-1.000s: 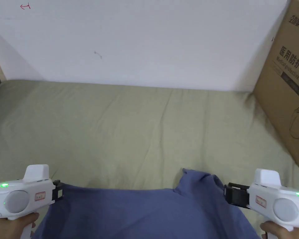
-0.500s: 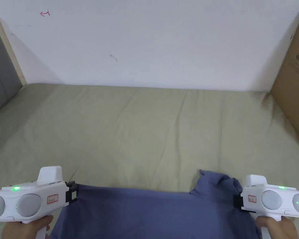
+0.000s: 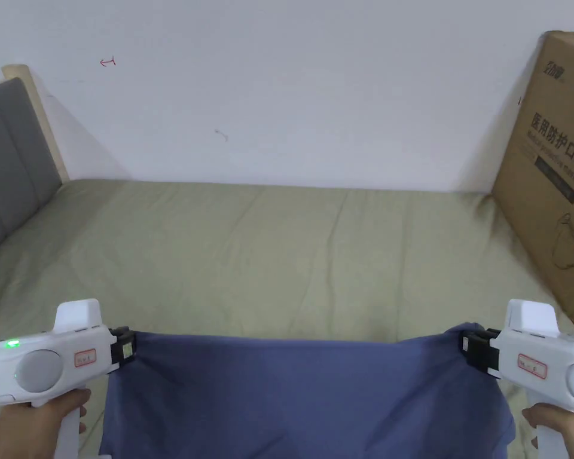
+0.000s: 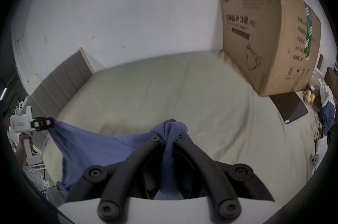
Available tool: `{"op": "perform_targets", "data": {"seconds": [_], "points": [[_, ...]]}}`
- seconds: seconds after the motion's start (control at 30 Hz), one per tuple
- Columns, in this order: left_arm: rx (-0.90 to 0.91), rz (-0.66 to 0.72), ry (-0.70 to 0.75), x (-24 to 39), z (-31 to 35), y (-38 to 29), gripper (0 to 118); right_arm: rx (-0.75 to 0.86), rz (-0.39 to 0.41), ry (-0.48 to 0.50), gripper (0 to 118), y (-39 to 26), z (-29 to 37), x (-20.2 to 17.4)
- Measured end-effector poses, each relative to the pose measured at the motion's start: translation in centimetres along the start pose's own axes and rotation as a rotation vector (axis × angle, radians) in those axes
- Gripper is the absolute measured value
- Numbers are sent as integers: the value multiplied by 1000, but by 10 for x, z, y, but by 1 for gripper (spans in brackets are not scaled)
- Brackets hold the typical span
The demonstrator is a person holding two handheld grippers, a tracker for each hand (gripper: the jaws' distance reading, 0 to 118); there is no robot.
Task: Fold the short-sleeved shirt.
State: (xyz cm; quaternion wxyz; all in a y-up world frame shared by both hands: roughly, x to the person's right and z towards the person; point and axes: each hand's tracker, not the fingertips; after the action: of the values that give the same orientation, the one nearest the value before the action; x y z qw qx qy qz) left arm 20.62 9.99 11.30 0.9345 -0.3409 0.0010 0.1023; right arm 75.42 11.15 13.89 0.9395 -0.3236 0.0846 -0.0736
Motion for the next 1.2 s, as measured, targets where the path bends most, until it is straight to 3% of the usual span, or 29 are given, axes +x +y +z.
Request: {"op": "perform_targets", "data": {"seconds": [0.27,0.7,0.93,1.2], "points": [[136,-55,-11,5,78,32,1,169,6,45,4,27,93,-26],[407,-170,23,45,146,168,1,492,41,53,4,153,152,-54],[498,-205,47,63,150,240,0,625,48,46,4,225,160,-56],[538,-211,48,86,124,291,1,658,80,23,4,276,140,-45]]}}
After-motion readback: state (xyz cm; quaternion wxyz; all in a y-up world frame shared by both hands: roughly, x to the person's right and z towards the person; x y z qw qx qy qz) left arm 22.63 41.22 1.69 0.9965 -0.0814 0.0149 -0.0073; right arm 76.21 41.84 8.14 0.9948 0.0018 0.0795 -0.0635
